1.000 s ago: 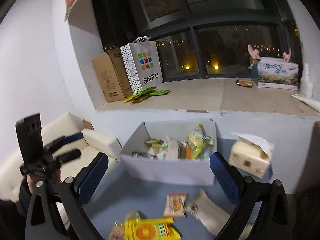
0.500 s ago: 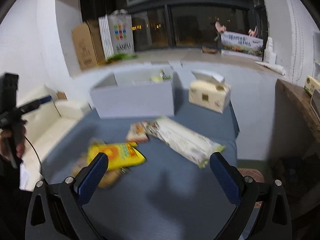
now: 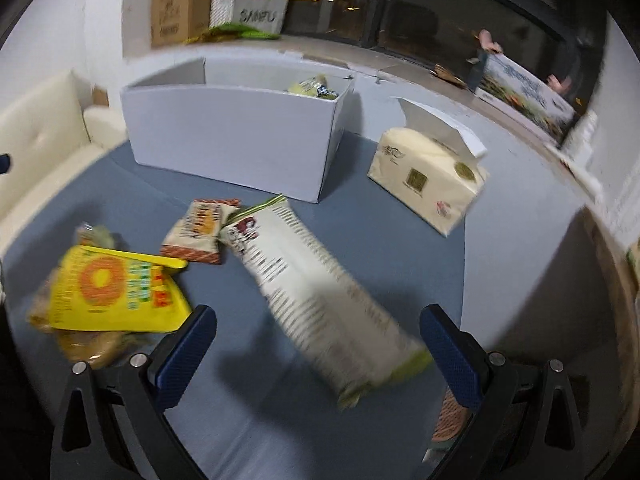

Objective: Organize snacks
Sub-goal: 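Grasp a second white long snack bag with the right gripper, then grasp the yellow noodle snack bag with the left gripper, then place the yellow bag into the box with the left gripper while the right places the white bag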

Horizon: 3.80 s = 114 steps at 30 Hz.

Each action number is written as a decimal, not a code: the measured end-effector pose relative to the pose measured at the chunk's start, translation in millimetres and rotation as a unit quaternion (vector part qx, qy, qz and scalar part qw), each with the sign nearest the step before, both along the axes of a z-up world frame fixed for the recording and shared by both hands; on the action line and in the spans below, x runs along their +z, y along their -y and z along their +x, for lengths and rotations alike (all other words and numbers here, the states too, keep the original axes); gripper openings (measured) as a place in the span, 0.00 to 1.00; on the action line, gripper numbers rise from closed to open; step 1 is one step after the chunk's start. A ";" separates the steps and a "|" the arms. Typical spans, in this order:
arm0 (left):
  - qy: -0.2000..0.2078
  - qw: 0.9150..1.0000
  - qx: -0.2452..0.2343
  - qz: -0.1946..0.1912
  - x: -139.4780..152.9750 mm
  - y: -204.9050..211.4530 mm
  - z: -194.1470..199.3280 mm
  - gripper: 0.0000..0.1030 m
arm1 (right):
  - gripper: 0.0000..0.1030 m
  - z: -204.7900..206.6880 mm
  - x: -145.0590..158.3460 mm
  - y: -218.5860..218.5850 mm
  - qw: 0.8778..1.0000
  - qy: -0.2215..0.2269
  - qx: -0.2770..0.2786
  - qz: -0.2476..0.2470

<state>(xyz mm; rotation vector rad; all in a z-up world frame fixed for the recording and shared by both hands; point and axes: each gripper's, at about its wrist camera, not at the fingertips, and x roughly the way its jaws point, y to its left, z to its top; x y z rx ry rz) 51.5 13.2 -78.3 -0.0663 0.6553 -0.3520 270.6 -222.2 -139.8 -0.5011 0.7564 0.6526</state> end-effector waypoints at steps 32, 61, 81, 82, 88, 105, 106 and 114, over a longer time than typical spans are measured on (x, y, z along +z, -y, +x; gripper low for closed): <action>-0.216 0.966 -0.112 0.089 -76.3 87.1 143.6 1.00 | 0.39 -104.4 35.6 86.7 0.965 -0.096 -0.075 0.232; 0.072 0.980 0.134 -0.124 74.7 -74.8 91.3 0.45 | 0.39 -68.5 66.3 35.3 0.936 -0.113 -0.060 0.328; -0.005 0.969 0.221 -0.108 46.7 -155.3 249.2 1.00 | 1.00 138.8 106.6 -140.7 0.938 -0.153 -0.112 0.291; -0.005 0.968 0.227 -0.106 44.9 -157.6 245.4 1.00 | 1.00 137.3 106.4 -135.8 0.934 -0.146 -0.114 0.305; 0.003 0.969 0.232 -0.090 50.9 -157.8 227.1 1.00 | 1.00 130.4 109.2 -132.3 0.938 -0.137 -0.108 0.299; 0.087 0.984 0.151 -0.039 79.1 -81.9 83.9 1.00 | 1.00 -9.9 138.8 -80.3 0.963 -0.040 -0.012 0.267; 0.084 0.984 0.150 -0.039 75.9 -77.9 74.2 1.00 | 1.00 -19.2 133.6 -72.1 0.963 -0.036 -0.016 0.266; 0.063 0.990 0.118 -0.035 55.1 -39.3 9.4 1.00 | 1.00 -90.3 82.6 5.7 0.953 -0.026 -0.103 0.284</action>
